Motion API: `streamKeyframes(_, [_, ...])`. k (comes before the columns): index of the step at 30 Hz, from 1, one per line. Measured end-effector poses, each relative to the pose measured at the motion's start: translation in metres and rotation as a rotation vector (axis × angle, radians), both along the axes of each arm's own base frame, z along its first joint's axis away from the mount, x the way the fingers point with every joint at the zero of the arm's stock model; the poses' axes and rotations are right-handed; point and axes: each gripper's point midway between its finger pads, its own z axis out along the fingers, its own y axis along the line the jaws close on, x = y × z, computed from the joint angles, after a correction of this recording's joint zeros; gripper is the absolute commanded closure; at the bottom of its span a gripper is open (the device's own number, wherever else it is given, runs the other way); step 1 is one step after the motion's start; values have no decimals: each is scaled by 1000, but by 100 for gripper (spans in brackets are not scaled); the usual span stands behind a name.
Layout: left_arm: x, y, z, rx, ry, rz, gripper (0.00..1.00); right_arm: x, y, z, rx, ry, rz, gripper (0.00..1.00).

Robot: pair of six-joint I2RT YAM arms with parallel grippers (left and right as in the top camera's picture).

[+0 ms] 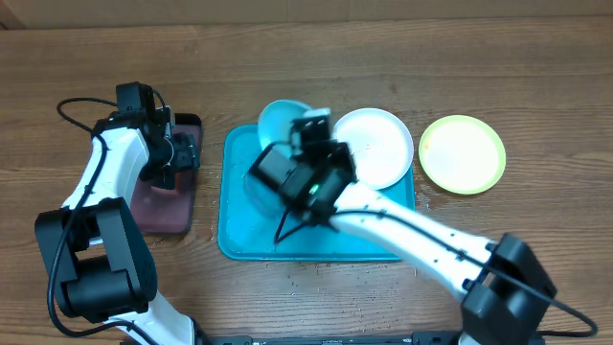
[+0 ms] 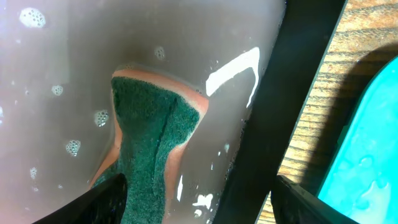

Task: Clean dirty plates on tray and stack at the side
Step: 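Carry the light-blue plate right and stack it on the yellow plate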

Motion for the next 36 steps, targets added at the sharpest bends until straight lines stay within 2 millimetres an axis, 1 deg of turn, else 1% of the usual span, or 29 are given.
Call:
streamKeyframes(2, [0,0,0,0,0,0,25,9,-16,-4,74,45,-55,96])
streamKeyframes(5, [0,0,0,0,0,0,25,23,-49,-7,190,109,-155,96])
streamKeyframes(8, [0,0,0,-2,-1,-1,25,35,-96,-13,319,187,-291,96])
streamKeyframes(10, [0,-1,0,-3,-1,-1,25,38,-120,-21,393,251,-359,96])
streamKeyframes(12, [0,-1,0,-3,-1,-1,25,40,-156,-29,483,310,-458,96])
streamKeyframes(15, [0,-1,0,-4,-1,-1,25,43,-200,-37,610,348,-582,96])
streamKeyframes(16, [0,-1,0,-4,-1,-1,25,43,-211,-40,633,354,-611,96])
streamKeyframes(18, [0,-1,0,-4,-1,-1,25,37,-235,-50,696,383,-682,96])
streamKeyframes(20, [0,-1,0,-4,-1,-1,25,26,-257,-63,753,415,-755,96])
streamKeyframes(24, [0,-1,0,-4,-1,-1,25,10,-285,-83,836,455,-833,96])
streamKeyframes(28, [0,-1,0,-4,-1,-1,25,-2,-298,-95,884,478,-874,96])
streamKeyframes(33, [0,-1,0,-4,-1,-1,25,-16,-309,-106,904,502,-918,96])
streamKeyframes(34, [0,-1,0,-4,-1,-1,25,-18,-310,-108,906,503,-922,93])
streamKeyframes(35, [0,-1,0,-4,-1,-1,25,-19,-311,-109,908,506,-928,83])
streamKeyframes(36, [0,-1,0,-4,-1,-1,25,-21,-312,-110,910,509,-930,68])
